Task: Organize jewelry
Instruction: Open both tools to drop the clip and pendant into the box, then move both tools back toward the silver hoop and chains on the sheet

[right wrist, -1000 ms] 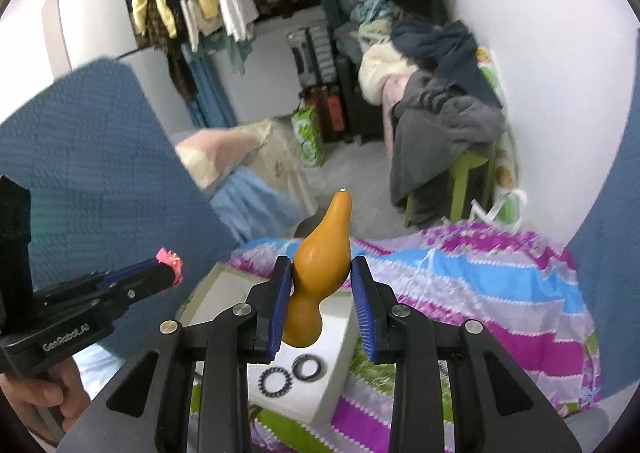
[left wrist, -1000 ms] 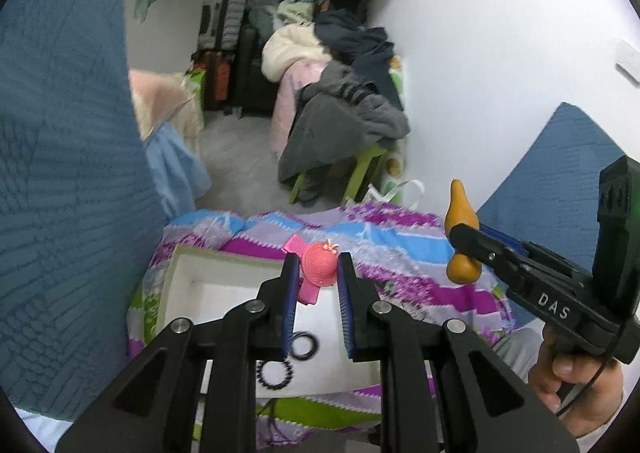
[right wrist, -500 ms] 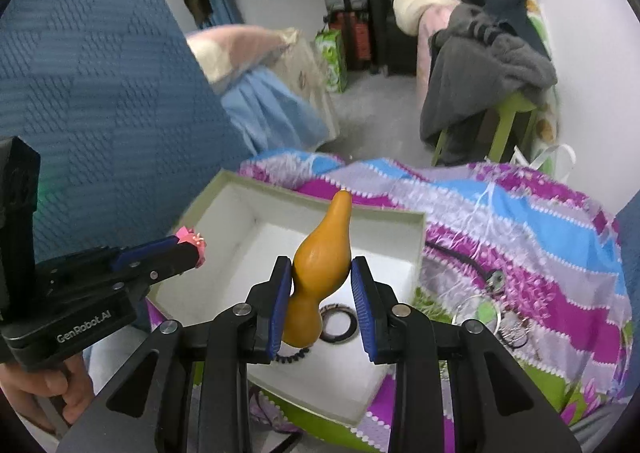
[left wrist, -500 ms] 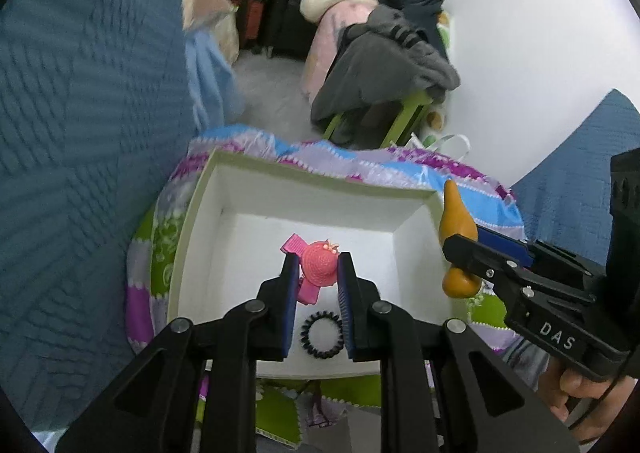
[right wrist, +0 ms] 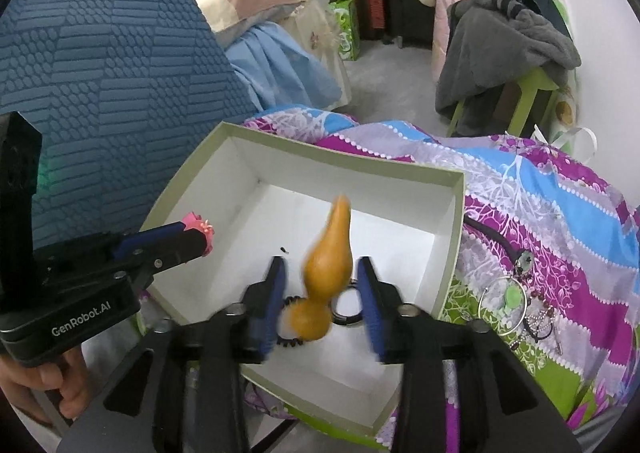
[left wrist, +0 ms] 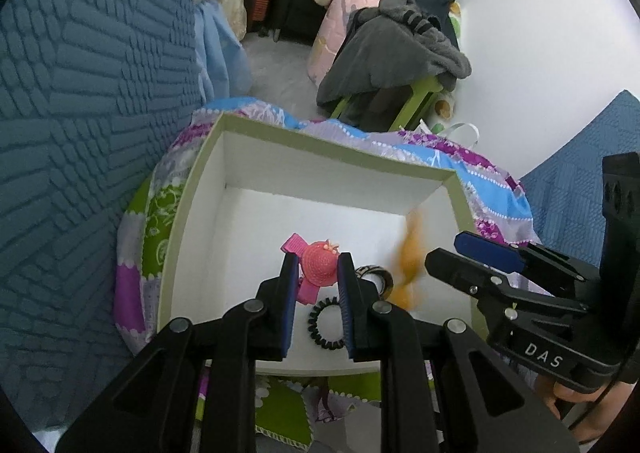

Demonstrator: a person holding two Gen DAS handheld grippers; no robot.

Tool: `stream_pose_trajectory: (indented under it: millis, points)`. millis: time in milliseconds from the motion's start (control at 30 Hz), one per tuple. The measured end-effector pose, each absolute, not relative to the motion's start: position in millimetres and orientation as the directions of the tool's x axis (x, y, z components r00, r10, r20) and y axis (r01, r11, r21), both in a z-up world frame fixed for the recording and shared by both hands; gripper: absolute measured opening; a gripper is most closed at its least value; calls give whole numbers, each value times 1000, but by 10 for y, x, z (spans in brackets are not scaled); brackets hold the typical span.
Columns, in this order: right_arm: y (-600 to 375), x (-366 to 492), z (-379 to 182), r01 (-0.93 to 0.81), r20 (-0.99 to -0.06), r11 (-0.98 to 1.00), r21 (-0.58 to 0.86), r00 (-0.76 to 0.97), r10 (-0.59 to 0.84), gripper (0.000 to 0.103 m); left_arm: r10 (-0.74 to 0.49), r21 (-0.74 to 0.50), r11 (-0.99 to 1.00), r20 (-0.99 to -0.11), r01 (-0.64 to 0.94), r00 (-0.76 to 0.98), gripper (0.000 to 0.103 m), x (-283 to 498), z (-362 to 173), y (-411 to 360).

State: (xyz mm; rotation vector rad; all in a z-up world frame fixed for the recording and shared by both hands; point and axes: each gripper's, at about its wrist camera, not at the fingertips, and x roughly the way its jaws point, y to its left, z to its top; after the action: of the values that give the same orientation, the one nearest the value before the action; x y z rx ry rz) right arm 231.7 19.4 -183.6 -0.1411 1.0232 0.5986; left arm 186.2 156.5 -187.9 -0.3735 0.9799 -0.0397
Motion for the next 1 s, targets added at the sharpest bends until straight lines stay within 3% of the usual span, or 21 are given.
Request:
stream_pose_trajectory:
  millis: [33, 67, 133, 667, 1000]
  points:
    - [172, 2312, -1793, -529, -827, 833, 161, 388, 406, 54, -199, -333, 932, -803, -146, 562, 28, 1858, -1846, 1578]
    - [156, 2311, -1760, -527, -821, 834, 163, 397, 411, 59, -197, -338, 928, -803, -158, 563, 44, 1859, -1825, 1600]
    - [101, 2301, -1641, -522, -802, 836, 169, 420, 424, 62, -183, -347, 921, -787, -178, 589, 61, 1815, -1734, 1634]
    - [-428, 2072, -543, -557, -633, 820, 130, 590, 501, 67, -132, -316, 943, -641, -104, 756, 62, 1495, -643, 1259]
    - [-844, 1934, -232, -549, -573, 832, 83, 657, 490, 69, -148, -305, 951, -584, -47, 798, 62, 1409, -303, 836]
